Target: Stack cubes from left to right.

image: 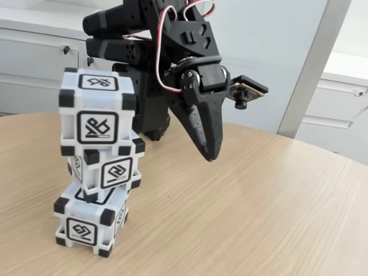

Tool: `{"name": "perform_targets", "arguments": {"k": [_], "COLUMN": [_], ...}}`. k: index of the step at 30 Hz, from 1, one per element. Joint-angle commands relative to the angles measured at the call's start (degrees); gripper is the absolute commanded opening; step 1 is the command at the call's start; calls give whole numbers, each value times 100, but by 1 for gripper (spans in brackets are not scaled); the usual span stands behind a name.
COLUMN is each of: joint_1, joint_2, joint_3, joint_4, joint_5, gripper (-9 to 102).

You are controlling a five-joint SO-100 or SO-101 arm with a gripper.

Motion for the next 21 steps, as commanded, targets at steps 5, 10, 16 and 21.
{"name": "perform_targets", "arguments": {"k": [5, 10, 16, 21], "joint_1": [62, 53, 53, 53], "joint_2": [325, 325, 325, 325], "joint_3": [-9, -18, -18, -18], "joint_4": [-9, -9, -9, -9], "joint_5": [-9, 97, 114, 105], "gripper": [0, 0, 0, 0]}}
